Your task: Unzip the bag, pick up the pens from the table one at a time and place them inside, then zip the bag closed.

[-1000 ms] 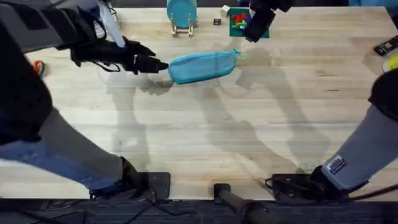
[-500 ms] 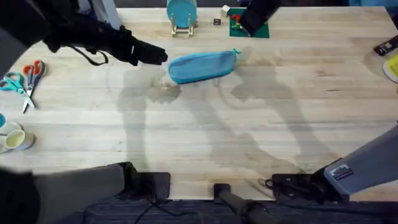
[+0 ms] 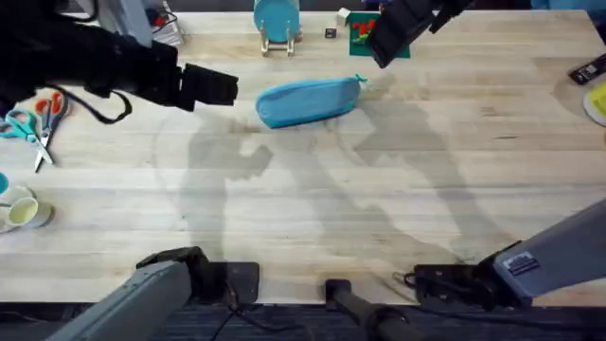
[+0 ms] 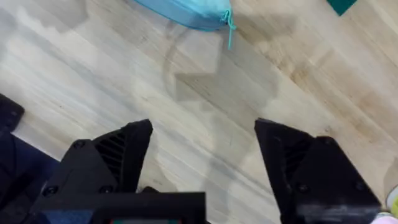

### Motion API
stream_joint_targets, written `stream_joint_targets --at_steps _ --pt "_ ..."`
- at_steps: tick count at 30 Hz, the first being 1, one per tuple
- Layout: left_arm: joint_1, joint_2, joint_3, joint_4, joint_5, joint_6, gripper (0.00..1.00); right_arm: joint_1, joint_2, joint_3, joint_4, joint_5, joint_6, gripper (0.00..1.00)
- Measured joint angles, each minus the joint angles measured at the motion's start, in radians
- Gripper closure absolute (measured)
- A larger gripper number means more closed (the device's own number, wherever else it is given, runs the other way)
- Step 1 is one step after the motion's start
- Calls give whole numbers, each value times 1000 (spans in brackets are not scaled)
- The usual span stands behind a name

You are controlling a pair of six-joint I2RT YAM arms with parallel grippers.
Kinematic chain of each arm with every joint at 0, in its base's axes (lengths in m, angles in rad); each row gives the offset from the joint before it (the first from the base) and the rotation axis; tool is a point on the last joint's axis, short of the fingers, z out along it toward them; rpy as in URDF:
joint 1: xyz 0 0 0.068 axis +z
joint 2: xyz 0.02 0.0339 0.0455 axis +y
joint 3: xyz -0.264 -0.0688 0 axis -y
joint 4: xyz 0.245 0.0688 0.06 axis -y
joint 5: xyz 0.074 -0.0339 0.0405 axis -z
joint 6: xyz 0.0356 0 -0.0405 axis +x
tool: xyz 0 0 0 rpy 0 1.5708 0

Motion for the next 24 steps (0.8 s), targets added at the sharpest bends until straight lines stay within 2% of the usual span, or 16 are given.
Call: stream_joint_targets --at_steps 9,18,24 --pt "0 -50 1 -2 -44 -5 5 0 -73 -34 7 -19 44 4" --pt "0 -50 0 0 -47 -5 6 0 -170 -286 23 -20 47 3" --pt "0 -50 1 0 -47 -6 5 0 -203 -416 57 -20 47 4"
